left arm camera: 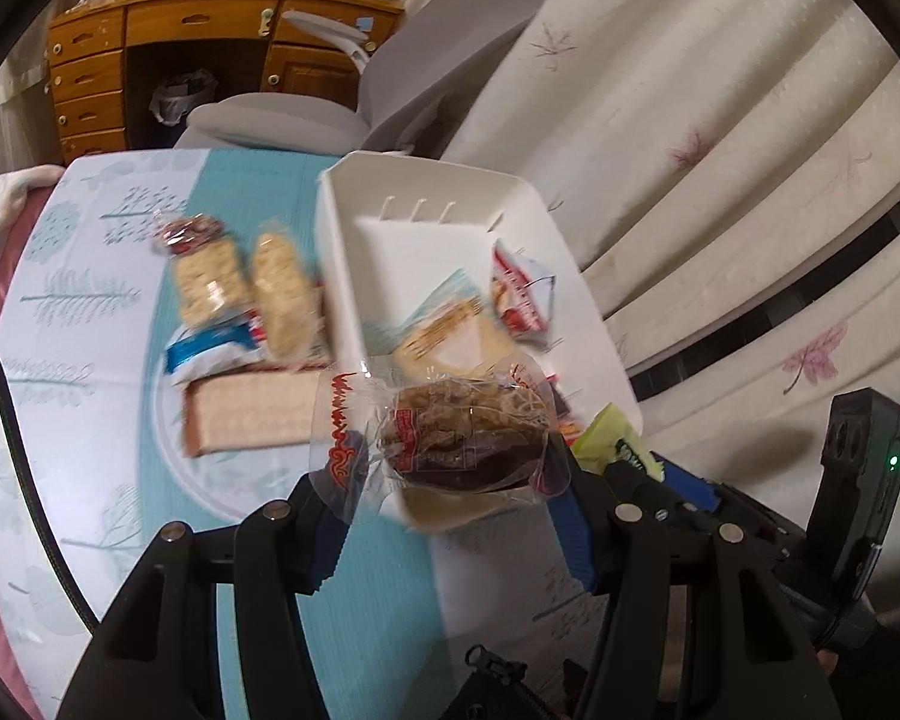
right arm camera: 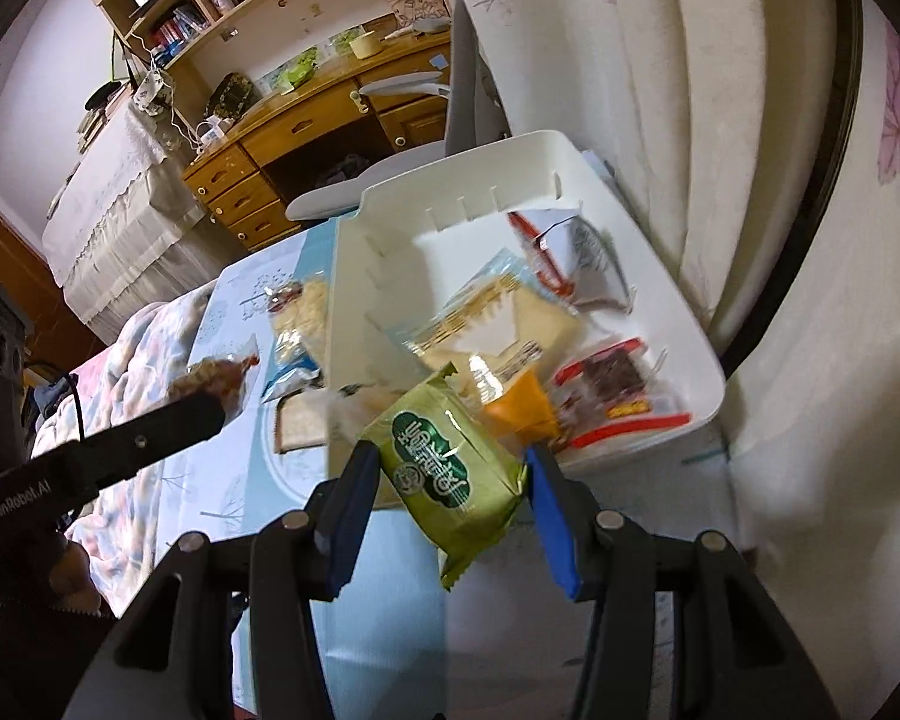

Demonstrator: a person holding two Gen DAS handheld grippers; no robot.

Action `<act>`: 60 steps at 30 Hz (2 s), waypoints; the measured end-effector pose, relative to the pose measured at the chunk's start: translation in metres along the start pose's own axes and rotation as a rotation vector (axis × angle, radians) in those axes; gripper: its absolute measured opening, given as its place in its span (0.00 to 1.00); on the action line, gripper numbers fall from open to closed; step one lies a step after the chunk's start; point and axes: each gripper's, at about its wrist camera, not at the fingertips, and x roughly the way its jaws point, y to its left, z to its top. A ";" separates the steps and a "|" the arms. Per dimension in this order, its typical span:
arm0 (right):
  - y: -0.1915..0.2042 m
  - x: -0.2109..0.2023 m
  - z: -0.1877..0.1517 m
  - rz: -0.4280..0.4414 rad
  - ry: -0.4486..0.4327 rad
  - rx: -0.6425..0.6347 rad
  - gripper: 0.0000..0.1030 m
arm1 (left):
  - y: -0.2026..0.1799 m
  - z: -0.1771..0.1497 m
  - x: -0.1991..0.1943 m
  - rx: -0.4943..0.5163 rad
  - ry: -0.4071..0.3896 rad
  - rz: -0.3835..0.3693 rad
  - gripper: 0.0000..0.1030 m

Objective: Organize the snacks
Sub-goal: 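Carry both snacks into the white tray and open both tools, then withdraw both tools from the tray toward the remaining snacks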

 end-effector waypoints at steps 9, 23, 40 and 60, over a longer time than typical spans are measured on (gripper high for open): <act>-0.028 0.003 0.015 0.002 -0.014 -0.020 0.49 | -0.045 0.024 0.027 0.065 -0.025 0.003 0.56; -0.043 0.010 0.019 -0.038 -0.007 0.026 0.75 | -0.037 0.024 0.033 0.012 -0.019 0.009 0.81; -0.006 0.012 -0.005 -0.025 0.005 0.162 0.75 | 0.033 -0.011 -0.019 -0.044 0.004 0.047 0.81; 0.098 0.026 -0.065 -0.037 -0.036 0.454 0.75 | 0.132 -0.009 -0.081 0.172 0.090 0.097 0.81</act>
